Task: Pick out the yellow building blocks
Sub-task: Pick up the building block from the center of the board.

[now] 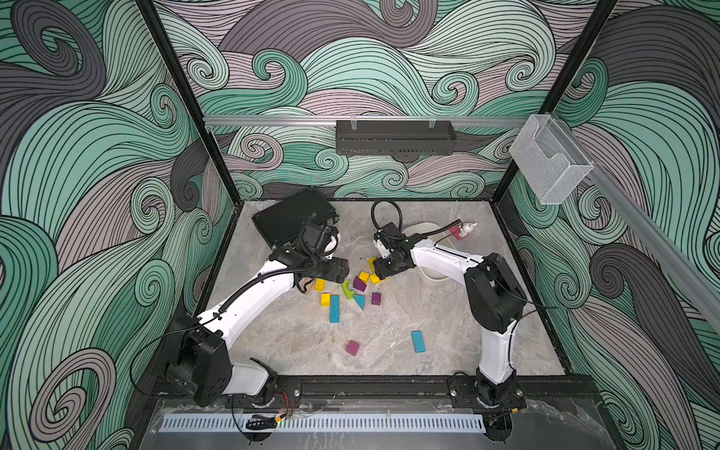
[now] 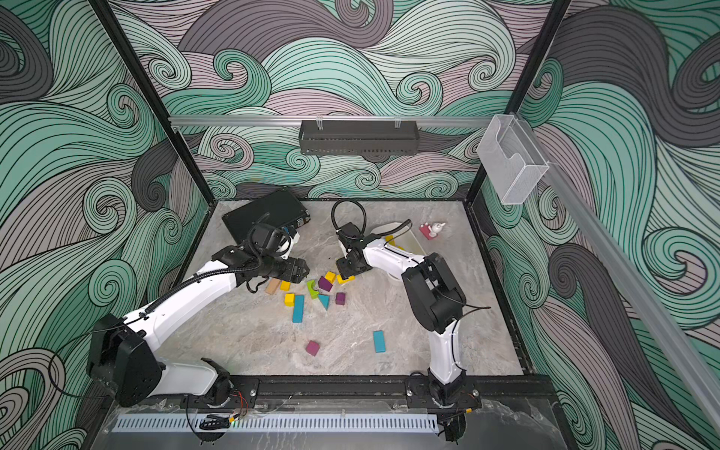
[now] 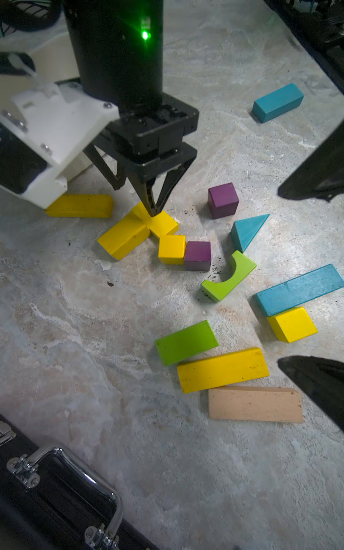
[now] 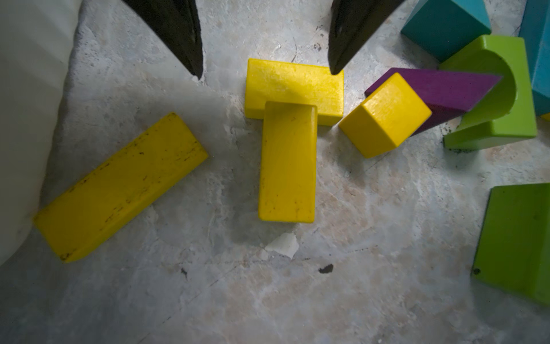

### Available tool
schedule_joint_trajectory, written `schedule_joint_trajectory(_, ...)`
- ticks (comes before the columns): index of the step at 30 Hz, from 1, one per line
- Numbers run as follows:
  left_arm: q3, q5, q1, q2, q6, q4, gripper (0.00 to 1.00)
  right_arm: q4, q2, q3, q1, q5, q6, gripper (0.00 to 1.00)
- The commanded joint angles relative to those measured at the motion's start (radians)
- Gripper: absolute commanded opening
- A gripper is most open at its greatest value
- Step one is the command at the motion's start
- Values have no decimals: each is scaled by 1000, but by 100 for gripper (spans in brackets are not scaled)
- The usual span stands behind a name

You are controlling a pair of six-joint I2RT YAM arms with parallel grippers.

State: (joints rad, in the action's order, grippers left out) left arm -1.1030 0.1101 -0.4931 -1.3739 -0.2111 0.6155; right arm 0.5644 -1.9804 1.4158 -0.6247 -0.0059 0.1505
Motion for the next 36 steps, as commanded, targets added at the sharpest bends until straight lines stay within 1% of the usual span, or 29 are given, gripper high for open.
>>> schedule_joint_trajectory(1,-35,32,17,-7,-12,24,81,-3,-11,23,-7,13,4,70)
schedule_joint_trajectory(8,-35,78,40,-6,-11,15,81,-9,-25,49,-9,14,-8,67)
schedule_joint_trajectory(12,-34,91,50,-5,-13,12,81,15,-57,108,-9,14,-32,62)
schedule_joint_trajectory(17,-32,91,57,-3,-14,10,81,36,-95,166,-8,7,-37,61)
schedule_joint_trajectory(22,-30,99,60,-3,-16,7,81,46,-129,201,-9,6,-37,52)
schedule_joint_trajectory(24,-29,103,60,-5,-19,6,81,49,-143,211,-9,-2,-36,47)
schedule_joint_trajectory(36,-30,111,63,-3,-23,6,81,73,-191,245,-10,-5,-35,43)
